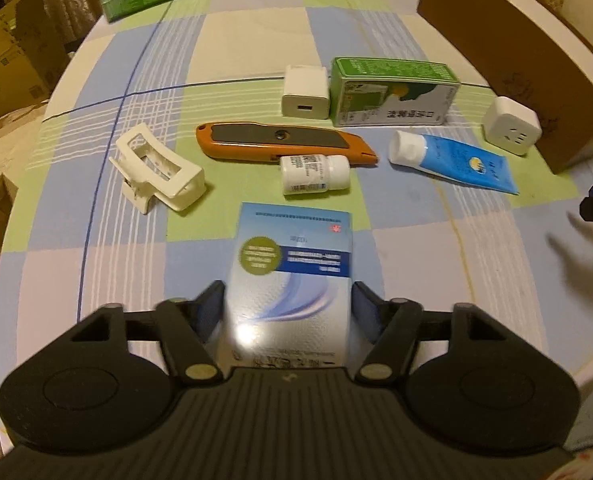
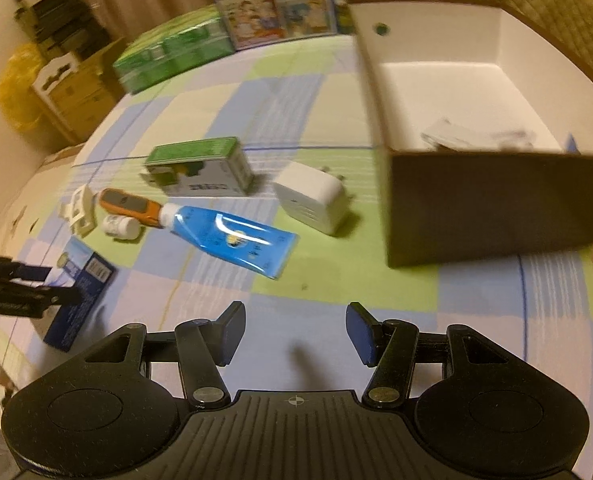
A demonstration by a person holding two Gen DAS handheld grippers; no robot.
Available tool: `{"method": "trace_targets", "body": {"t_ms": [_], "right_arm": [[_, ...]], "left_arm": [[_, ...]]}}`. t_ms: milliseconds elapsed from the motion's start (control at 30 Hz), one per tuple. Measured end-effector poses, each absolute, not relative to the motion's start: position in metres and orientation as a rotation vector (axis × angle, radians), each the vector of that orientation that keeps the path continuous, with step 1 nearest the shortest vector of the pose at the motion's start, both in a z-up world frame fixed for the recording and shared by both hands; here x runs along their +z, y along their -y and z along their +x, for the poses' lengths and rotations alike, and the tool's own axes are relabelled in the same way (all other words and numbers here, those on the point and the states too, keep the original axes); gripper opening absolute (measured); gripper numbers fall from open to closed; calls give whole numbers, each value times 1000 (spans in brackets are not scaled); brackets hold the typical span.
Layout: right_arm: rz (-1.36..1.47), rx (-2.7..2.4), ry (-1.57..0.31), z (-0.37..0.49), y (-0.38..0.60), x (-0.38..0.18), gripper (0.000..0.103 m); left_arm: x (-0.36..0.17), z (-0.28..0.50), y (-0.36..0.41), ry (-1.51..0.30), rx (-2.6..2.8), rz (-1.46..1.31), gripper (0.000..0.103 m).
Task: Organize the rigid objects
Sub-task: 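Grasp the blue-and-white medicine box with the left tool while the right tool grasps the blue toothpaste tube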
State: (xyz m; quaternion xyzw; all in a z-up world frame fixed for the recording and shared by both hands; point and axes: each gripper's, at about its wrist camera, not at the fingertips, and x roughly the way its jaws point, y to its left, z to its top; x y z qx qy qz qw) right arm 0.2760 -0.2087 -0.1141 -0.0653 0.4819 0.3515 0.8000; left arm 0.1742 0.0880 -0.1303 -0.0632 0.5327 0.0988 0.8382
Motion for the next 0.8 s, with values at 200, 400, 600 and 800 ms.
{"method": "trace_targets", "body": {"t_ms": [200,400,600,800], "right_arm": [[-209,904,-966,276,175,-119,53],[-383,1051,-873,278,129,-137,53],[-519,1146,-809,291,95,-160,53],[-589,1190,-809,307,76,-178,53]], "left_arm": [[-125,172,-89,-1075,296,-192,62],[-122,163,-96,-1068,374,-242,62],[-121,148,-108,-1066,438,-310,62],[-123,142,-112,-1072,473,-350,62]]}}
